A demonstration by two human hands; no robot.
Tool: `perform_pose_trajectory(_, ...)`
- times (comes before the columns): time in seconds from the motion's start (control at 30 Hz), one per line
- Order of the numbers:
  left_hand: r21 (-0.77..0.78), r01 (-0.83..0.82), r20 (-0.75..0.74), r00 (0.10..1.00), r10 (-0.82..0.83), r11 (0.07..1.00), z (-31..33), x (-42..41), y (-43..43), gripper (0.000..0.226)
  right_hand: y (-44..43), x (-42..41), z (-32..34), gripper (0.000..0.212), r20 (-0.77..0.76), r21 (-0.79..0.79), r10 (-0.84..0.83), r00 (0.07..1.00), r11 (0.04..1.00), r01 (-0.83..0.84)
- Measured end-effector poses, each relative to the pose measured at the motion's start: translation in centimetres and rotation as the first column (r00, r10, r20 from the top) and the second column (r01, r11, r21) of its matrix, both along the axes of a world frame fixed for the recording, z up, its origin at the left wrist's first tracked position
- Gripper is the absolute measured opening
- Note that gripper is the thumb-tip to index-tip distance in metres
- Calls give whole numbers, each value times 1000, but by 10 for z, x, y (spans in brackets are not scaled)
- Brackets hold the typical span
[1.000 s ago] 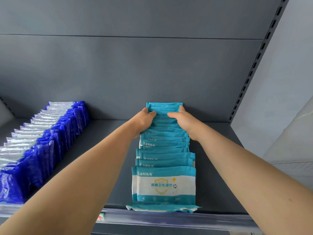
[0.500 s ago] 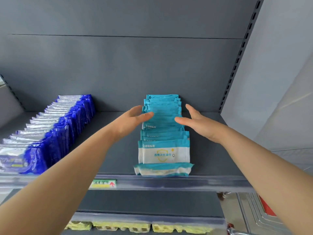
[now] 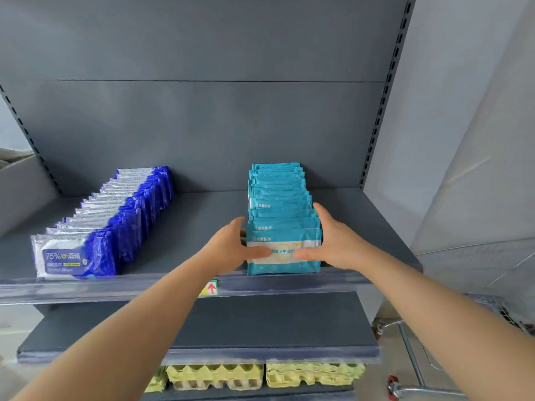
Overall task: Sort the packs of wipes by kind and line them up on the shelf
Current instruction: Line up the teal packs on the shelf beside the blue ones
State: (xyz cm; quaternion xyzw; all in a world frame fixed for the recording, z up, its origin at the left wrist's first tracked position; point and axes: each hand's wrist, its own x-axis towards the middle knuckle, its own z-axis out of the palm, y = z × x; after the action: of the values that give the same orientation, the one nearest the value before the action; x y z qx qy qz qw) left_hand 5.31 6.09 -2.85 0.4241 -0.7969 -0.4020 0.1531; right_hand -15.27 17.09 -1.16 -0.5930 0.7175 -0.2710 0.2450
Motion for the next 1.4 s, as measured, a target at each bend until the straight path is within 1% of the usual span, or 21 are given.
perform_pose_trajectory(0.07, -18, -24, -27, 999, 23, 1000, -4, -7, -6, 65, -7, 2, -5, 88, 75, -32, -47, 996, 998, 50)
perform_pose_trajectory(0.13, -29, -19, -43, 999, 18, 999, -4, -13, -12, 54, -16, 1, -8, 78, 124, -50, -76, 989, 995, 83)
perform_pose_trajectory(0.23, -21, -9, -51, 999, 8, 1000, 0, -17, -14, 48, -25, -4, -6, 69, 196, -10, -69, 978, 997, 72)
perform_pose_trajectory(0.3, -4, 22, -53, 998, -22, 1000, 1, -15, -10, 48, -25, -6, -4, 65, 195, 49, -35, 980, 998, 26)
perform_pose_trajectory(0.4, 60, 124, -8, 992, -123, 991, 0, -8, -3, 40, -18, -5, -2, 35, 199, 109, -2, 980, 994, -20)
perform_pose_trajectory(0.43, 84, 144, -6, 990, -144, 986, 0, -6, -1, 38, -15, -4, -1, 31, 210, 105, -8, 978, 994, -15)
perform_pose_trajectory(0.47, 102, 142, -28, 990, -140, 985, 0, -4, -1, 38, -13, -4, -1, 35, 201, 89, -24, 979, 996, 6)
perform_pose_trajectory(0.57, 167, 119, -156, 983, -93, 979, 1, -4, -2, 45, -10, -2, -1, 82, 141, 15, -70, 988, 998, 69)
perform_pose_trajectory(0.6, 173, 123, -146, 984, -98, 977, 0, -6, -2, 48, -10, -1, -2, 89, 106, 10, -50, 993, 999, 50)
perform_pose_trajectory(0.63, 173, 122, -112, 988, -103, 977, -1, -7, -1, 47, -10, 0, -4, 91, 61, 16, -30, 998, 999, 30)
perform_pose_trajectory(0.7, 174, 117, -64, 992, -107, 978, -2, -6, 0, 45, -11, -2, -6, 85, 9, 35, -34, 999, 999, 34)
perform_pose_trajectory(0.8, 185, 98, -41, 995, -92, 978, 5, -2, 5, 50, -14, -9, -3, 74, -10, 46, -66, 998, 997, 66)
perform_pose_trajectory(0.83, 164, 70, -35, 997, -65, 984, 10, -2, 7, 54, -16, -10, 0, 74, -3, 39, -72, 997, 997, 72)
perform_pose_trajectory(0.93, 79, -116, -70, 990, 121, 990, 22, -10, -4, 68, -27, -13, 11, 80, 66, -28, -109, 992, 993, 111)
perform_pose_trajectory(1.03, 71, -210, -103, 971, 216, 975, 28, -26, -22, 71, -41, -9, 20, 78, 84, -53, -104, 991, 993, 109)
perform_pose_trajectory(1.07, 82, -210, -115, 969, 219, 974, 29, -32, -27, 68, -47, -8, 21, 75, 69, -46, -92, 993, 994, 95)
perform_pose_trajectory(1.13, 119, -179, -121, 974, 193, 977, 26, -43, -35, 52, -57, -6, 19, 67, -15, 27, -60, 998, 998, 60)
perform_pose_trajectory(1.2, 145, -137, -71, 986, 148, 980, 17, -49, -44, 40, -63, -6, 13, 62, -96, 98, -30, 995, 994, 39)
perform_pose_trajectory(1.33, 230, -109, -20, 993, 117, 967, 12, -49, -51, 37, -66, -11, 15, 54, -141, 125, -11, 990, 992, 29)
perform_pose_trajectory(1.37, 247, -107, -41, 992, 121, 963, 13, -49, -54, 37, -68, -14, 18, 49, -118, 101, -23, 993, 994, 35)
perform_pose_trajectory(1.4, 259, -117, -71, 988, 140, 959, 14, -50, -57, 44, -71, -15, 21, 44, -79, 64, -50, 996, 996, 55)
